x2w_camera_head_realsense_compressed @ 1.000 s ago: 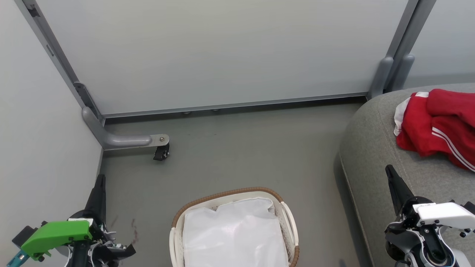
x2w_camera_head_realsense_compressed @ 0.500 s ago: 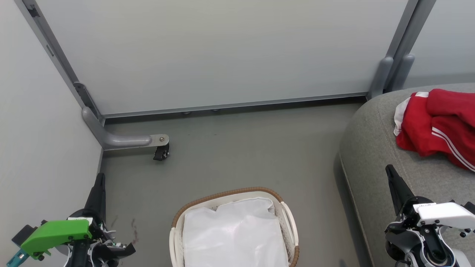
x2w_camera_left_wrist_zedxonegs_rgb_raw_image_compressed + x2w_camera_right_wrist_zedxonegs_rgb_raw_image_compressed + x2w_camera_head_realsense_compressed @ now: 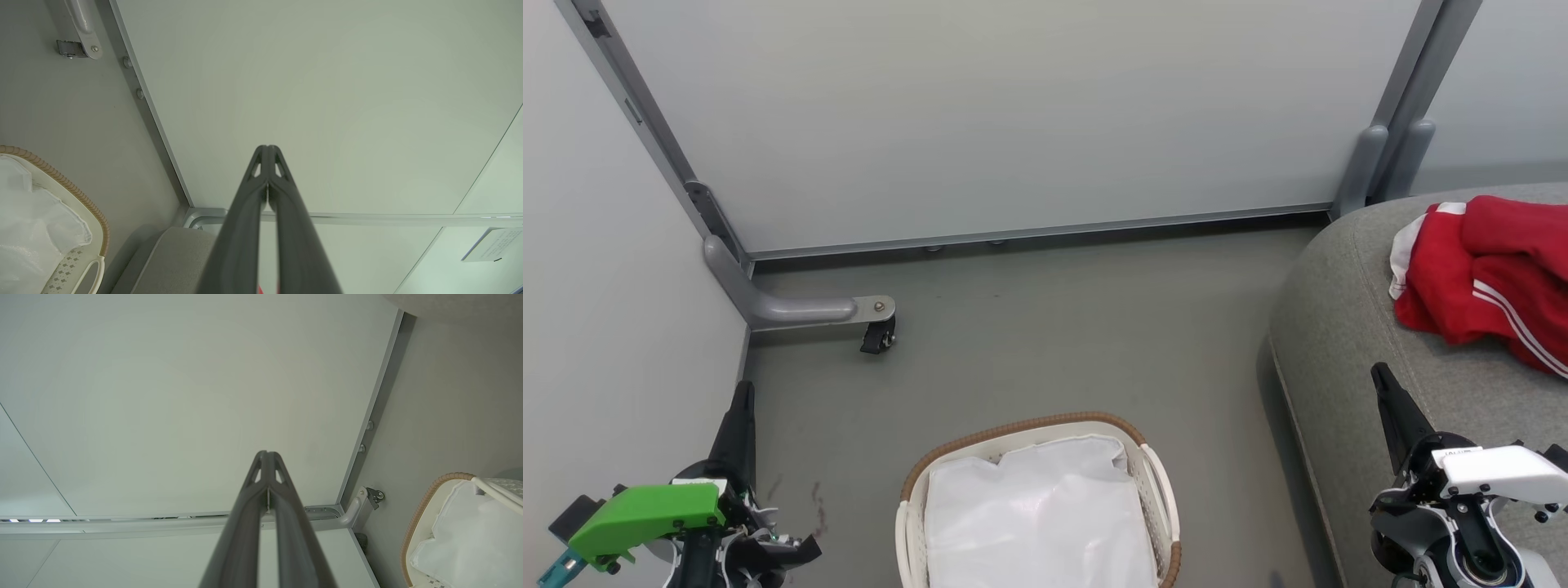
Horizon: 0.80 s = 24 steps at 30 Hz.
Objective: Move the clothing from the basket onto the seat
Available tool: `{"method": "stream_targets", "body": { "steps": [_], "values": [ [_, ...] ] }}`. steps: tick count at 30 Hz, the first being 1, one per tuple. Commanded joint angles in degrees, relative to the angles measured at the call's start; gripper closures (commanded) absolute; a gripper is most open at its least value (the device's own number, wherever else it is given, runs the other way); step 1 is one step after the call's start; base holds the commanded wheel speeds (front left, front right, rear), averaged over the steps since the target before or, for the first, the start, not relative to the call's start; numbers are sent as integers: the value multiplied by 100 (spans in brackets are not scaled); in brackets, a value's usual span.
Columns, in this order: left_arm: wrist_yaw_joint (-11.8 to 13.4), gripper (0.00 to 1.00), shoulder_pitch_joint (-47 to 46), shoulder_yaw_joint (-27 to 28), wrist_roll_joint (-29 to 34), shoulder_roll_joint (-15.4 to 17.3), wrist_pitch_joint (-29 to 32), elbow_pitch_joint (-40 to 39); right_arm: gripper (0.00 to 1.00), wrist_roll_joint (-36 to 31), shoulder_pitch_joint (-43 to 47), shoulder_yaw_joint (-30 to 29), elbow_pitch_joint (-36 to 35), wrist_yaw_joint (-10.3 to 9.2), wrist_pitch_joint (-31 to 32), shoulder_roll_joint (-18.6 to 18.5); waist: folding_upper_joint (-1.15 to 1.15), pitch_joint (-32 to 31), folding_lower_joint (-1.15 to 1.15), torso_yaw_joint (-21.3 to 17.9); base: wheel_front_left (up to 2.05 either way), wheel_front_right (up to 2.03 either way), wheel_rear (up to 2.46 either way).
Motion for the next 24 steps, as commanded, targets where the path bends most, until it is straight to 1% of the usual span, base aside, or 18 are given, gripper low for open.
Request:
{"method": "stream_targets", "body": {
  "steps": [1, 24],
  "values": [
    [-20, 100, -58, 13, -18, 38, 18, -9, 100, 17, 18, -13, -14, -2, 19, -36, 0, 0, 0, 0, 0, 0, 0],
    [-21, 100, -58, 12, -19, 38, 19, -10, 100, 18, 18, -12, -14, -2, 18, -36, 0, 0, 0, 0, 0, 0, 0]
  ]
}}
